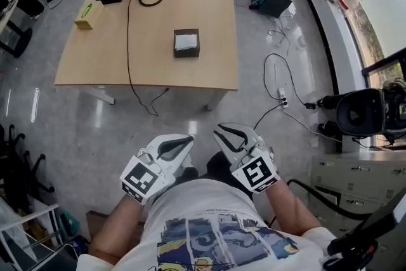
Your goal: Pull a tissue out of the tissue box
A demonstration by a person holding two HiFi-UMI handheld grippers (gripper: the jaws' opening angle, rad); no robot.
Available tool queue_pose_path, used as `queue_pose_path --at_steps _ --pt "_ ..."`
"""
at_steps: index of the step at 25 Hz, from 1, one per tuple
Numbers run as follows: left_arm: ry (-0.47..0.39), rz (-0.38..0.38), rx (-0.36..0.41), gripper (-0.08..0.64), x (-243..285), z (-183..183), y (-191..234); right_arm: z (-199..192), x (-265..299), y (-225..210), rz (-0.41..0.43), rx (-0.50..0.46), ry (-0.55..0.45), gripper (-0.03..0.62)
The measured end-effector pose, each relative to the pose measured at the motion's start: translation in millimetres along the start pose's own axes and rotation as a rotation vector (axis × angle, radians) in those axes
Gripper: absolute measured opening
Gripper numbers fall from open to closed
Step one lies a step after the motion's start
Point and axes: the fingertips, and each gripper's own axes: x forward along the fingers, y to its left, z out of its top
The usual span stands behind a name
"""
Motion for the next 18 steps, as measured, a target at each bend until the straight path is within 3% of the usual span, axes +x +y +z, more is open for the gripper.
queue_pose_path --at_steps 10,18 --pt "-0.033 0.12 -0.08 0.003 2.7 4.9 74.8 2.5 76.3 -70.9 0.045 -0.164 0.059 0.052" --pt "-0.042 0.236 -0.125 0.003 39.9 36.1 143.7 -22.0 159.3 -157.6 0.108 -0.428 0.139 0.083"
